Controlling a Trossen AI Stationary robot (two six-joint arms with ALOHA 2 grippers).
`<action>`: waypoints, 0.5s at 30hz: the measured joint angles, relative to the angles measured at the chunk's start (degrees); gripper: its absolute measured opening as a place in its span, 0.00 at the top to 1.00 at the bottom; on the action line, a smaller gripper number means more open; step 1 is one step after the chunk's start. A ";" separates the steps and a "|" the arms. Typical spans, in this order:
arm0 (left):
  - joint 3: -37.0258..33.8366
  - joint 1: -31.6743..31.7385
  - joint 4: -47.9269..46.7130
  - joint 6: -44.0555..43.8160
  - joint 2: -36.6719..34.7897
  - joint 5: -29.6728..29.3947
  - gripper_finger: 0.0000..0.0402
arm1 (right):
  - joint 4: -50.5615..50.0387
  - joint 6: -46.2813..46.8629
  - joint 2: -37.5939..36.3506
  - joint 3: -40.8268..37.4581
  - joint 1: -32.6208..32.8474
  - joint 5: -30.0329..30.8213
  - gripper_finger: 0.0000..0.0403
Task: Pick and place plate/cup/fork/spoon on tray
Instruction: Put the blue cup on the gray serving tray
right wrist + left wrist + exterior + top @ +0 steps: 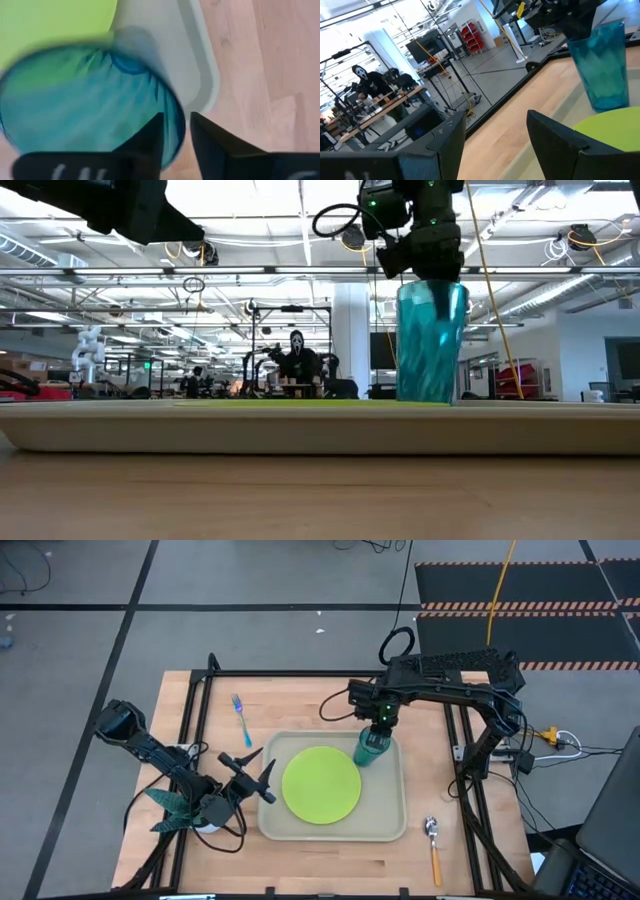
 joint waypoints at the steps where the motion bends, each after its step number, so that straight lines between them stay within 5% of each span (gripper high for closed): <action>1: 0.00 0.00 0.00 -0.06 0.00 0.00 0.47 | 0.27 -0.09 0.00 0.00 0.00 -0.04 0.73; 15: 0.00 -0.04 -0.42 -0.99 0.00 4.49 0.47 | 6.98 -0.55 -4.05 0.00 0.00 -2.78 0.56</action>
